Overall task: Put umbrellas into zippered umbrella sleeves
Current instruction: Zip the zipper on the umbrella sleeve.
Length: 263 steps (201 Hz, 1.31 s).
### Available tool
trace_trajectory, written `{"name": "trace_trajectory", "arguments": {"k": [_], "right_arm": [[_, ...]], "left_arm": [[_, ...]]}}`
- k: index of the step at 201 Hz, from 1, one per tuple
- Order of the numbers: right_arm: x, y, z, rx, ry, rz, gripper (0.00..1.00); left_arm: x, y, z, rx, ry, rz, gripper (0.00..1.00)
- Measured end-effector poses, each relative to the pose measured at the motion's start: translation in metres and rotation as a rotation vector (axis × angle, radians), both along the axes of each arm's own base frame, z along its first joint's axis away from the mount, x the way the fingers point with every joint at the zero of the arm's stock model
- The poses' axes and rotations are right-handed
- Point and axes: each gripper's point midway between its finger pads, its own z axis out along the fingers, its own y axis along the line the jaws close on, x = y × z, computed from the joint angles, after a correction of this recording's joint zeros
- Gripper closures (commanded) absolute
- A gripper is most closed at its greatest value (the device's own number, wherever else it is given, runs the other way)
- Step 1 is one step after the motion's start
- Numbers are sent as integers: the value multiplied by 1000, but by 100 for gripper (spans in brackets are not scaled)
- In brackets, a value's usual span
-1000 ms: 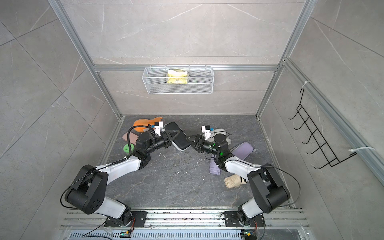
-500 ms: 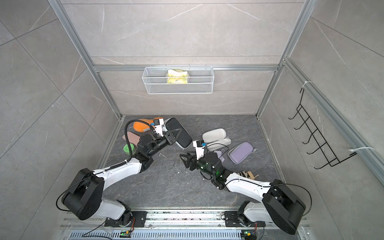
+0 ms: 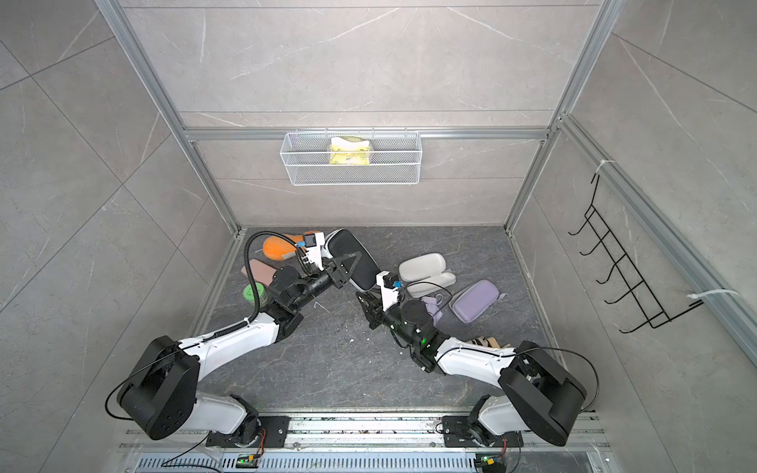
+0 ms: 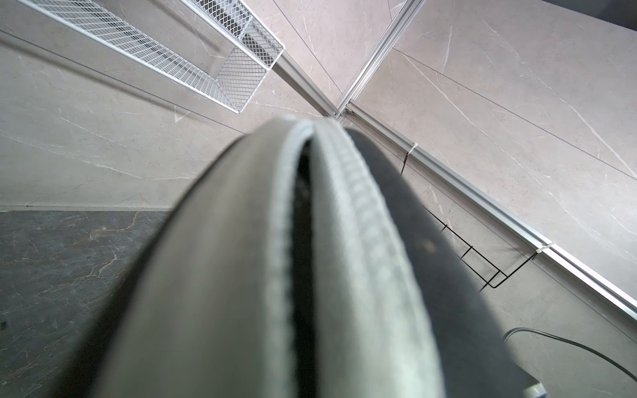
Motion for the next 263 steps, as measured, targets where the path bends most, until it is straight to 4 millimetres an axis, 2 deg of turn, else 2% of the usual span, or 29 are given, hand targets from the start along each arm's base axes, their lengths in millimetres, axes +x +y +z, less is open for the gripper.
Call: {"name": "trace_trajectory", "arguments": {"k": [54,89,124,153,192,235,263], "right_arm": [[3,5,0,5,7,2,86],[4,11,4,31,27,6,100],[8,8,2,34,42,-34,100],[10,5,-6,8,61,-63,100],[33,-21,-13,-24,61,-140,100],[28,-12,-20,-146,14,-65,100],[30,-8,-18,-248,-45,-31,100]], "left_arm": [[1,1,4,-12,-12,10,84],[4,4,5,-19,-14,28,85],[5,5,5,-17,-12,41,86],[4,9,2,13,9,63,90],[-1,22,-3,64,77,85,96],[1,34,-21,84,210,56,95],[0,35,-25,110,281,-7,94]]}}
